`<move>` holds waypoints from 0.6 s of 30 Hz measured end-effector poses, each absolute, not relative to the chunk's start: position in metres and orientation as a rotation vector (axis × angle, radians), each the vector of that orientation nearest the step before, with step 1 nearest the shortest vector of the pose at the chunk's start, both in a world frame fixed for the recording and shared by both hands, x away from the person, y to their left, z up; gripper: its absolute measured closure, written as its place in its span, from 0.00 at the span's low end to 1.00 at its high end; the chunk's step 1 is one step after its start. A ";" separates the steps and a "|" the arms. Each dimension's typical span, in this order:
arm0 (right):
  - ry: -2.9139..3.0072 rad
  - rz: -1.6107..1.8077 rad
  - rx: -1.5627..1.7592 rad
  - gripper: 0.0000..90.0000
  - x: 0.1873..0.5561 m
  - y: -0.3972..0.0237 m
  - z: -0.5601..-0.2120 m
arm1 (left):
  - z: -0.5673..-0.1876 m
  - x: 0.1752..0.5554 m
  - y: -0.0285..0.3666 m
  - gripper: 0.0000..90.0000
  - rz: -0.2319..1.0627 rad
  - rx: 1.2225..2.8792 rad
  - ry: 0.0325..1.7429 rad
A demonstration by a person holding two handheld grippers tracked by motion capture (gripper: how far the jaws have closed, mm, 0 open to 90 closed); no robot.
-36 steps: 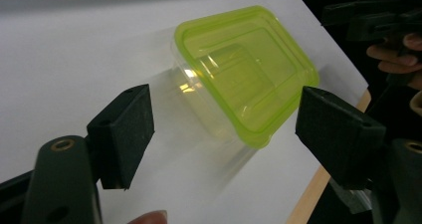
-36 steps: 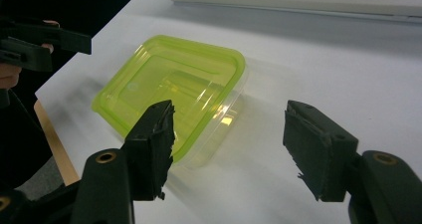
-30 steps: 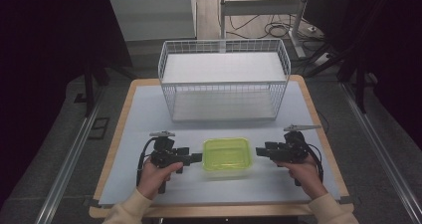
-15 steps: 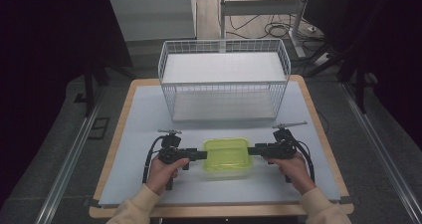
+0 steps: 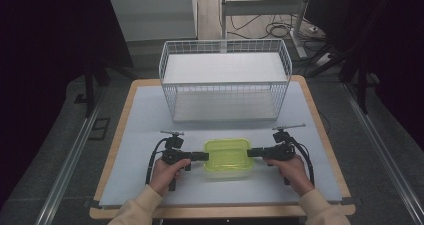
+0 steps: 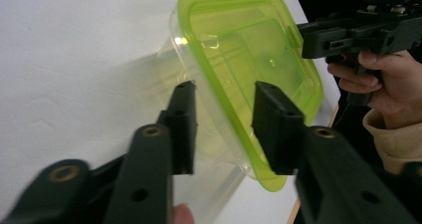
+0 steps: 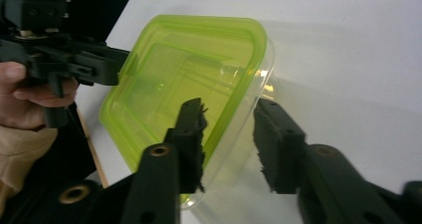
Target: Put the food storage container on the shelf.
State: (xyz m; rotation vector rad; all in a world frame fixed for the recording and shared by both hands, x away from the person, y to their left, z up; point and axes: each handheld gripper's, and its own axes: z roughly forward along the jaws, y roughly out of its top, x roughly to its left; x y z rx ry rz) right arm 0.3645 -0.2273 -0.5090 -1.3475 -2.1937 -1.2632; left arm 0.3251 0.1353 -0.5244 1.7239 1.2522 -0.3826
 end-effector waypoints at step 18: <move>-2.086 -1.300 -1.369 0.91 0.357 -0.229 -0.503 | -0.519 0.318 0.142 0.92 -0.422 1.674 1.176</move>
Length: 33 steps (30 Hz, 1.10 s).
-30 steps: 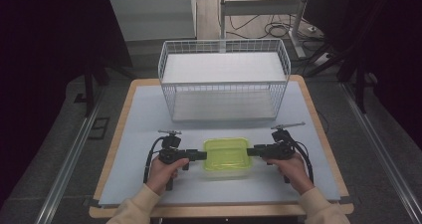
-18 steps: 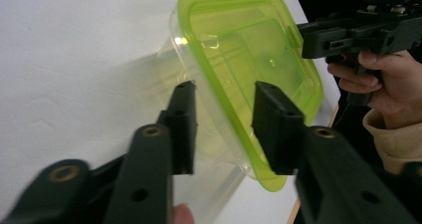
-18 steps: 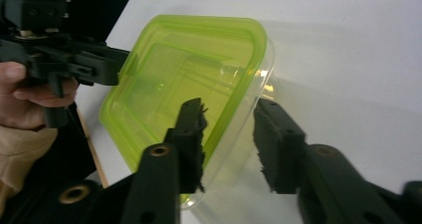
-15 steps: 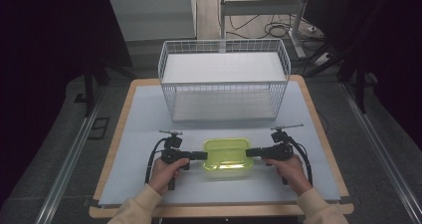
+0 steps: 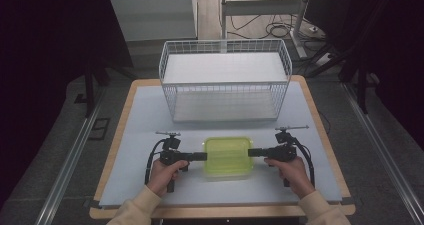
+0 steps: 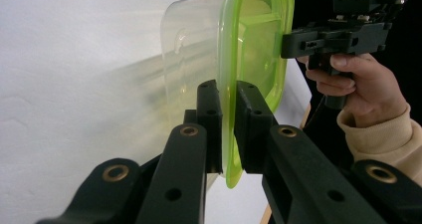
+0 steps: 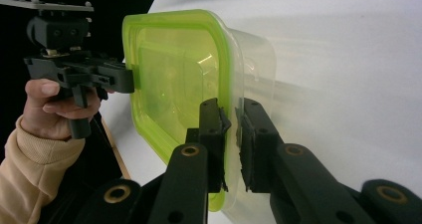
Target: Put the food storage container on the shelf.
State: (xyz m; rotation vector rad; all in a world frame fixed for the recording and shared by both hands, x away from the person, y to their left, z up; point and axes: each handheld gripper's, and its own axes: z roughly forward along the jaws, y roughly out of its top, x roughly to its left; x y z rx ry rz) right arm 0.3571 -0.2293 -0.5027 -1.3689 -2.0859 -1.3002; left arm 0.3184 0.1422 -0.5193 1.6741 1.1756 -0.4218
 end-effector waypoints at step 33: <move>-2.110 -1.489 -1.319 0.90 0.356 -0.225 -0.457 | -0.469 0.325 0.150 0.92 -0.305 1.665 1.061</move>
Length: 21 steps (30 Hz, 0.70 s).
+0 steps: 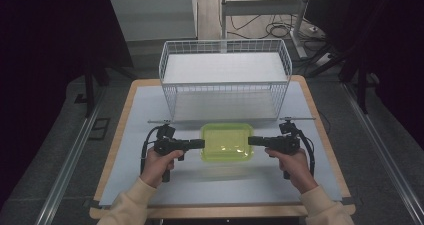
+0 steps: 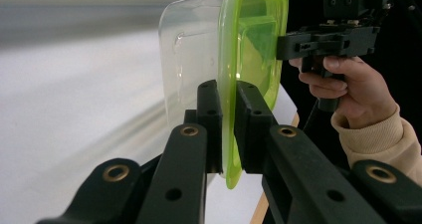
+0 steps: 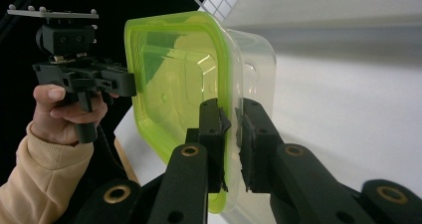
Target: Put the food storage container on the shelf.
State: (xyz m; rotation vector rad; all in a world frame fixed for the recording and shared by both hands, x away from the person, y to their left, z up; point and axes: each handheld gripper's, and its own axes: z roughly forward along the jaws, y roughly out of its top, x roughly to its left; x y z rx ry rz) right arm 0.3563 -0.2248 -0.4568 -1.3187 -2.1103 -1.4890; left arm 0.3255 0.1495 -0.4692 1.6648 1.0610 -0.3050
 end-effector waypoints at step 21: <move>-2.172 -1.579 -1.288 0.90 0.368 -0.220 -0.404 | -0.417 0.341 0.153 0.92 -0.223 1.671 0.989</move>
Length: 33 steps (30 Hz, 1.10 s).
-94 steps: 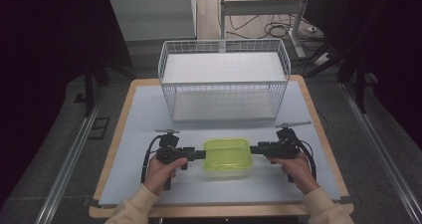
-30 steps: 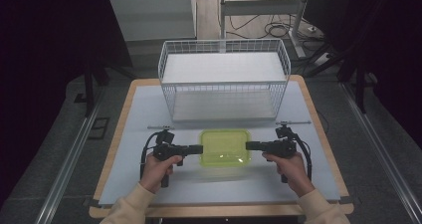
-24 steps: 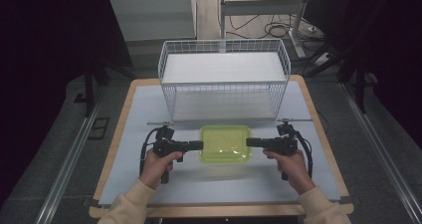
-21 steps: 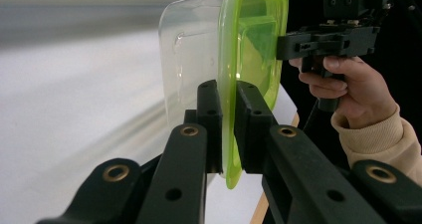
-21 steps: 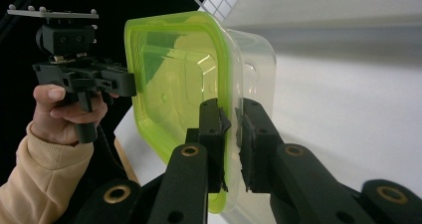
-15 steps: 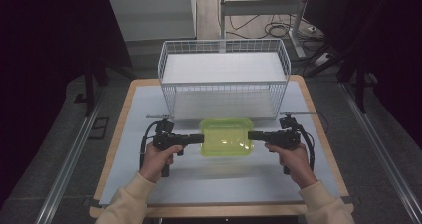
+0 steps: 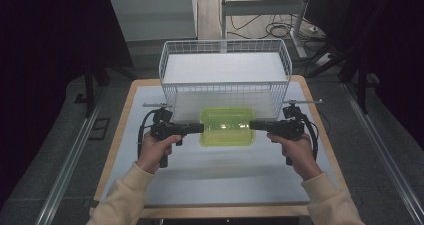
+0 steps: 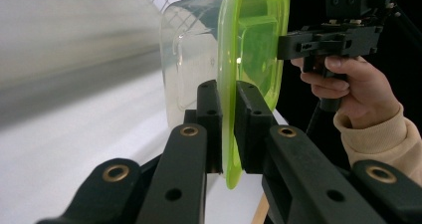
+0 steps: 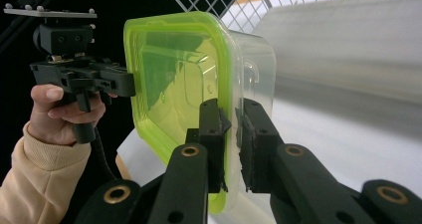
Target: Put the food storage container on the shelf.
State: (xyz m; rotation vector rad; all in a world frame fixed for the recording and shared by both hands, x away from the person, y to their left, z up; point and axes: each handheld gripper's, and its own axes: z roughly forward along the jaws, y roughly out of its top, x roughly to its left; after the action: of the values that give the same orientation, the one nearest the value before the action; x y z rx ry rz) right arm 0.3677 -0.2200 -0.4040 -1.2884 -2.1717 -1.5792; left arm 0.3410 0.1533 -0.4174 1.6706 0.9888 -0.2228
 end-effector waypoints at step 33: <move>-2.236 -1.656 -1.296 0.90 0.415 -0.213 -0.334 | -0.349 0.393 0.154 0.92 -0.126 1.705 0.957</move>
State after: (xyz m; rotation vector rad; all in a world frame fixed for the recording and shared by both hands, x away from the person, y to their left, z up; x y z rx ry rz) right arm 0.4149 -0.2130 -0.3344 -1.2956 -2.2363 -1.6564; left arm 0.3929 0.1541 -0.3488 1.7047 0.9566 -0.1262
